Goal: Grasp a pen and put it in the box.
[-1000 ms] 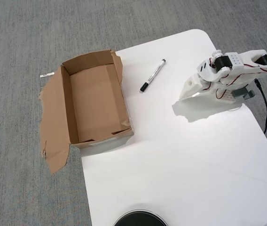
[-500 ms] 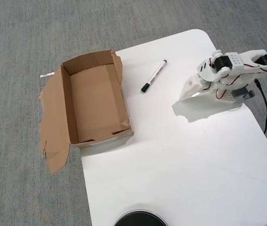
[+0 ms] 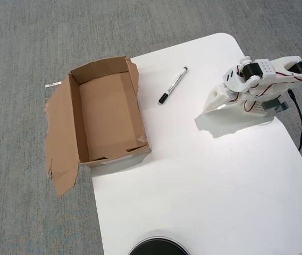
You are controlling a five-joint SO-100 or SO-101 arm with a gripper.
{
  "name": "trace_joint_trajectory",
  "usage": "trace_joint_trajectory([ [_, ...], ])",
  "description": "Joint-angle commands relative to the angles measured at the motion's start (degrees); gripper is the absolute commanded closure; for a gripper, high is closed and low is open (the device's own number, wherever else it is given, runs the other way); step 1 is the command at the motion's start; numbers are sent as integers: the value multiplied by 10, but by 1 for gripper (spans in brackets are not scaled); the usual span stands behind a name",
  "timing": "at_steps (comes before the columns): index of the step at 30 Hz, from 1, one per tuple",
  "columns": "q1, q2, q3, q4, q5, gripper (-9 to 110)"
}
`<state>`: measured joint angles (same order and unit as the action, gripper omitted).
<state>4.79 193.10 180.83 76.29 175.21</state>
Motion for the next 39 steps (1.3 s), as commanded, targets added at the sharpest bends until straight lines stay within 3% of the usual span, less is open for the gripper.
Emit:
trace_joint_trajectory([
  [1, 4, 34, 15, 26, -2, 98],
  [39, 0, 34, 15, 25, -6, 99],
])
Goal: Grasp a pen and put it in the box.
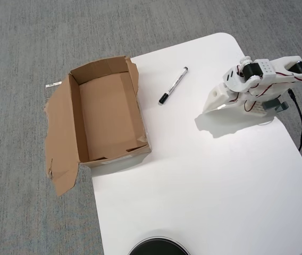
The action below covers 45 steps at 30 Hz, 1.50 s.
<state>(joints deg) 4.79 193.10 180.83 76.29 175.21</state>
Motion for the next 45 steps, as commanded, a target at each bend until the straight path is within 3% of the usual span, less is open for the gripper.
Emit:
trace_joint_trajectory([
  [1, 0, 34, 15, 25, -4, 99],
  [7, 7, 34, 3, 24, -2, 98],
  [23, 7, 6, -230, 15, -2, 99],
  [38, 15, -328, -535, 15, -1, 99],
  [45, 115, -526, -694, 15, -1, 99],
])
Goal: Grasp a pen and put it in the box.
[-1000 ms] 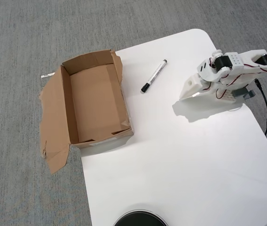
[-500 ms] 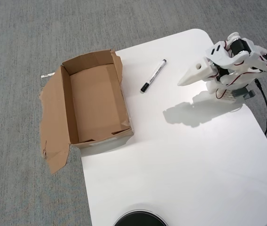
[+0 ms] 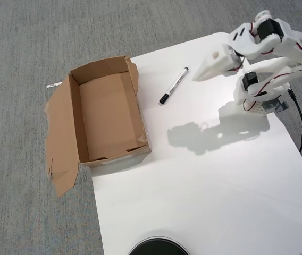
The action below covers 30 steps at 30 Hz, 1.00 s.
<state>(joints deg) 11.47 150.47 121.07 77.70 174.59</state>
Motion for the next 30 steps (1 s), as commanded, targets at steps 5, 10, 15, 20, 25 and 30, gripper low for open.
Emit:
trace_joint_trajectory([
  [5, 120, -230, -188, 1, 6, 99],
  [10, 157, -317, -259, 1, 6, 98],
  [15, 178, -361, -269, 2, 6, 98],
  [20, 205, -367, -261, 10, 5, 98],
  [25, 234, -380, -258, 11, -3, 98],
  [30, 255, -428, -264, 3, 4, 99],
])
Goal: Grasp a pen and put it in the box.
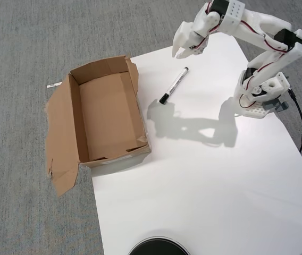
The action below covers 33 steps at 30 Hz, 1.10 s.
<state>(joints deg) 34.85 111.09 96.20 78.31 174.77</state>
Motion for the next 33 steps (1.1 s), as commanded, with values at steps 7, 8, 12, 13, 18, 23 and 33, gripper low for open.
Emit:
trace_joint_trajectory([
  [7, 22, -82, -13, -4, 2, 99],
  [8, 22, -87, -12, 1, 2, 99],
  [12, 29, -99, -11, 4, -4, 99],
  [13, 30, -103, -11, 4, -5, 99],
  [18, 29, -125, -12, -4, -5, 98],
  [23, 24, -153, -12, -4, -5, 98],
  [33, 20, -178, -12, -4, -6, 98],
])
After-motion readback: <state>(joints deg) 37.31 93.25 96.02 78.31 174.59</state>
